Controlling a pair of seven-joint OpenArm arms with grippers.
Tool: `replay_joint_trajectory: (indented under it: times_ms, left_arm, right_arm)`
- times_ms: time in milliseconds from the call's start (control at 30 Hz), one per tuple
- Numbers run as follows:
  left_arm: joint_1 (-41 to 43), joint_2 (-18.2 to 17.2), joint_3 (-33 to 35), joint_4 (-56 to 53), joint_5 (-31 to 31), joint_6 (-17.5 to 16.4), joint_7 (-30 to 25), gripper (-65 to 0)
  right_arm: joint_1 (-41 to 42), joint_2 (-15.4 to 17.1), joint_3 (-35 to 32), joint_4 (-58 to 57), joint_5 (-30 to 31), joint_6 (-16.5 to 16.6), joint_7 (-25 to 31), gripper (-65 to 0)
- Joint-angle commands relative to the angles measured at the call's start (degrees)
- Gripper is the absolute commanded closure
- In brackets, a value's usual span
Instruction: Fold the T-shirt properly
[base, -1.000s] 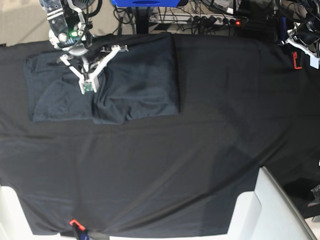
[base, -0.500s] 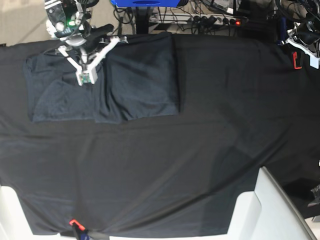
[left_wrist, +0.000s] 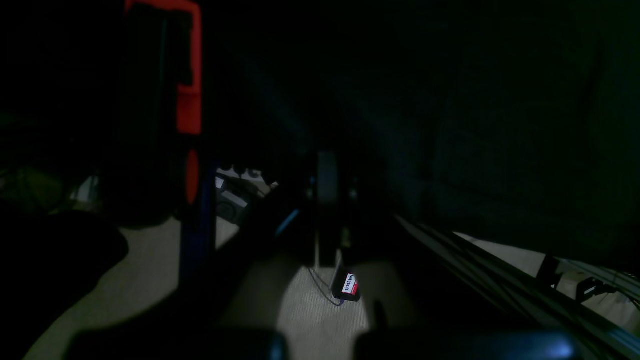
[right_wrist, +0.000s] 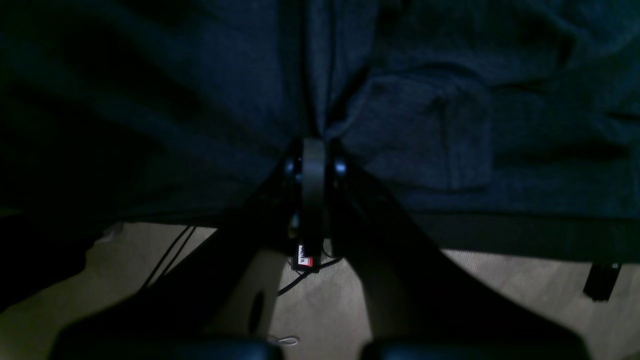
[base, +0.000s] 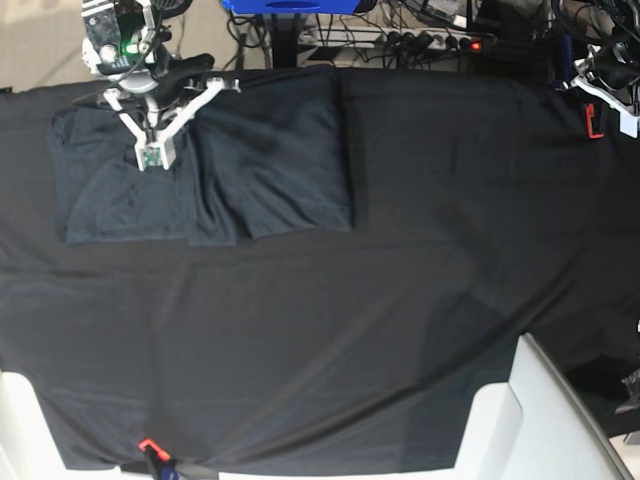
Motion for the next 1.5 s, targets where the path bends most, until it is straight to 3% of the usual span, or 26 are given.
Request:
replay_joint_trajectory:
  times_ms: [0, 267, 333, 467, 533, 633, 733, 833, 967, 1067, 1133, 1167, 1467]
  left_arm:
    - [0.2, -1.3, -0.4, 0.7, -0.6, -0.5, -0.8, 0.0]
    - [0.2, -1.3, -0.4, 0.7, -0.6, -0.5, -0.8, 0.0]
    - [0.2, -1.3, -0.4, 0.7, -0.6, -0.5, -0.8, 0.0]
    - [0.2, -1.3, -0.4, 0.7, -0.6, -0.5, -0.8, 0.0]
    - [0.2, -1.3, -0.4, 0.7, -0.6, -0.5, -0.8, 0.0]
    - [0.2, -1.3, -0.4, 0.7, -0.6, -0.5, -0.8, 0.0]
    - [0.2, -1.3, -0.4, 0.7, -0.6, -0.5, -0.8, 0.0]
    - [0.2, -1.3, -0.4, 0.7, -0.6, -0.5, -0.8, 0.0]
    - [0.3, -1.3, -0.4, 0.7, -0.6, -0.5, -0.8, 0.0]
    - [0.3, -1.3, -0.4, 0.2, -0.6, -0.5, -0.8, 0.0]
    - [0.2, -1.3, -0.4, -0.4, -0.6, -0.5, -0.8, 0.0]
    - [0.2, -1.3, -0.4, -0.4, -0.6, -0.5, -0.8, 0.0]
    - [0.2, -1.2, -0.4, 0.1, -0.6, -0.5, -0.8, 0.0]
  right_arm:
    - [-0.1, -0.4, 0.0, 0.8, -0.1, -0.1, 0.7, -0.8]
    - [-0.2, -0.4, -0.1, 0.7, -0.1, -0.4, 0.1, -1.5]
    - [0.1, -0.5, 0.0, 0.7, -0.1, -0.5, -1.6, -7.1]
    - [0.0, -0.5, 0.1, 2.0, -0.1, -0.5, -2.5, -26.4]
    - [0.1, -0.5, 0.2, 3.8, -0.1, -0.5, -1.9, -32.4]
    - [2.3, 0.0, 0.0, 5.6, -0.2, -0.5, 0.3, -33.8]
    - [8.9, 0.0, -0.1, 4.3, -0.1, 0.0, -2.2, -34.1]
    - [16.0, -0.4, -0.1, -0.8, -0.1, 0.6, -4.6, -33.6]
    - [19.5, -0.5, 0.0, -3.8, -0.1, 8.2, -4.6, -32.4]
    - [17.6, -1.3, 0.0, -3.2, -0.1, 12.8, -4.6, -18.9]
    - [15.4, -2.0, 0.1, -3.2, -0.1, 12.8, -4.6, -4.2]
    - [14.7, -2.0, 0.1, -3.3, -0.1, 12.8, -4.5, 0.0]
    - [9.9, -2.0, 4.0, -11.1, -0.1, 12.8, 2.1, -0.8]
